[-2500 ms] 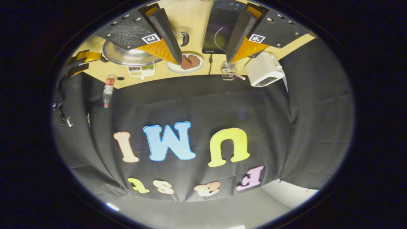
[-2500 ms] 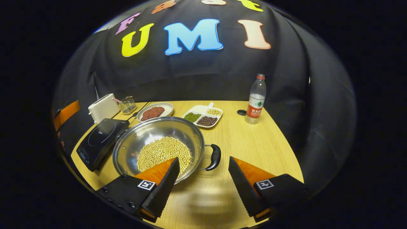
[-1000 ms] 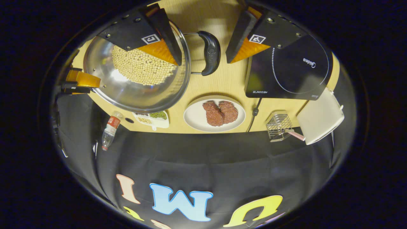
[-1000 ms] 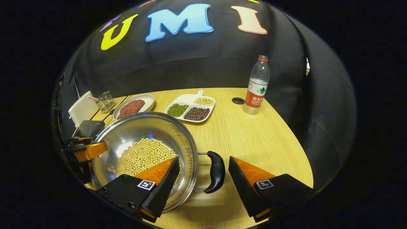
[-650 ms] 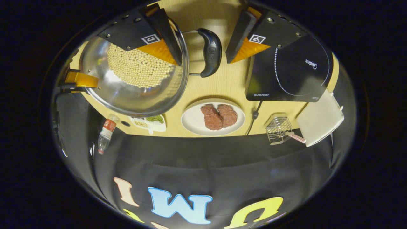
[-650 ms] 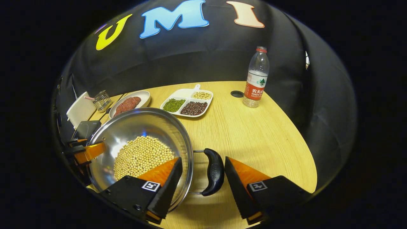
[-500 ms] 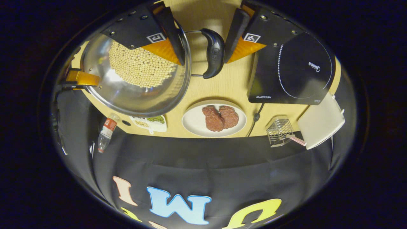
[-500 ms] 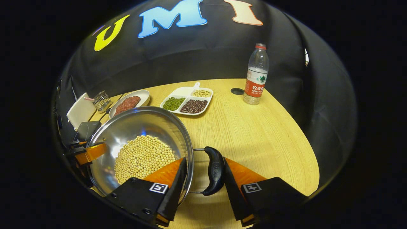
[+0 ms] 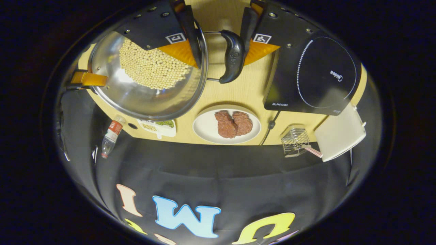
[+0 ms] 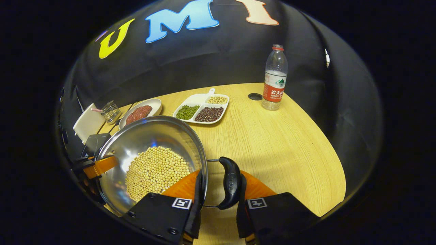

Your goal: First push the handle of the pot to place it horizontally, then grasp the pot with both hands and set it on the induction cooktop.

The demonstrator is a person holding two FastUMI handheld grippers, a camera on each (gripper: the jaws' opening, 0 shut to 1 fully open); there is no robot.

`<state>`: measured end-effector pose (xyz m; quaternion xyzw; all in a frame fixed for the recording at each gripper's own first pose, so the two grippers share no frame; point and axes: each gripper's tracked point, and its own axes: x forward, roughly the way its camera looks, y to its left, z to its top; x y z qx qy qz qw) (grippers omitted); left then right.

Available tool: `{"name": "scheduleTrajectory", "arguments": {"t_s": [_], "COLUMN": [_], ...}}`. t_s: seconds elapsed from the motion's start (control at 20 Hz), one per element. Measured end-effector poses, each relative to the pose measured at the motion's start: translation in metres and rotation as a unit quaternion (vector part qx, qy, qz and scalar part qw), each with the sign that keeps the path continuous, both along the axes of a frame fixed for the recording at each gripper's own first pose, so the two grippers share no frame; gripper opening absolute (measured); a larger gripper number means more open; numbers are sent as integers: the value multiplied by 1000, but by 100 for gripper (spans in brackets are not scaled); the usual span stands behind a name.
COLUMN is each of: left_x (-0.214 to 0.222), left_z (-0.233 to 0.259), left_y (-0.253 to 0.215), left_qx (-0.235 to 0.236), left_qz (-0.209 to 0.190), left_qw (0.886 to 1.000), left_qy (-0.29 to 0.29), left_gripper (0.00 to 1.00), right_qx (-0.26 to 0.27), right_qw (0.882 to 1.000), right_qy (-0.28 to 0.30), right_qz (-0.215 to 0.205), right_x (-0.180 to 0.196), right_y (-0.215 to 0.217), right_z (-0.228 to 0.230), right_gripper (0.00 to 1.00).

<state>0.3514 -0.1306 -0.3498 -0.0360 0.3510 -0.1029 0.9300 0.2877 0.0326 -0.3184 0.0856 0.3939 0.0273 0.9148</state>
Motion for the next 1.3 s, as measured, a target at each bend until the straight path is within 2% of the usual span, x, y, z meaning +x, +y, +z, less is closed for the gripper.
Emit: {"name": "scheduleTrajectory", "arguments": {"t_s": [0.05,0.15,0.3,0.4,0.5,0.65,0.7,0.75,0.85,0.9,1.0,1.05,1.15,1.25,1.3], "left_x": [-1,-2,-7,-10,-11,-13,-12,-13,-13,-12,-12,-12,-12,-11,-11], "left_z": [6,15,31,38,43,52,54,57,60,62,64,66,68,68,68], "left_y": [2,9,21,34,49,71,79,88,103,110,124,131,145,159,166], "left_qx": [1,-3,-5,-5,-5,-2,-1,-1,-3,-4,-3,-3,-3,-3,-3], "left_qz": [-1,3,7,9,12,17,18,20,24,27,30,31,35,37,38], "left_qw": [1000,1000,1000,1000,1000,1000,1000,1000,1000,1000,999,999,999,999,999], "left_qy": [-1,0,0,0,-1,-2,-4,-7,-9,-9,-12,-14,-16,-15,-15], "left_gripper": [56,59,56,57,58,59,56,56,59,56,59,56,56,59,59], "right_qx": [-1,-2,1,1,2,10,12,13,12,11,12,13,14,14,14], "right_qw": [1000,1000,1000,1000,1000,1000,1000,1000,999,999,999,999,999,999,999], "right_qy": [-2,-4,-5,-5,-6,-8,-9,-12,-17,-17,-19,-21,-23,-25,-26], "right_qz": [1,2,7,11,16,21,23,24,28,30,33,34,37,39,40], "right_x": [-2,-5,-8,-11,-14,-16,-16,-16,-15,-16,-15,-15,-14,-14,-14], "right_y": [1,4,14,24,36,56,63,69,82,88,100,106,119,132,139], "right_z": [3,14,29,37,44,51,54,57,63,66,71,73,77,80,82], "right_gripper": [45,41,45,41,44,44,45,41,41,44,41,41,44,41,44]}}
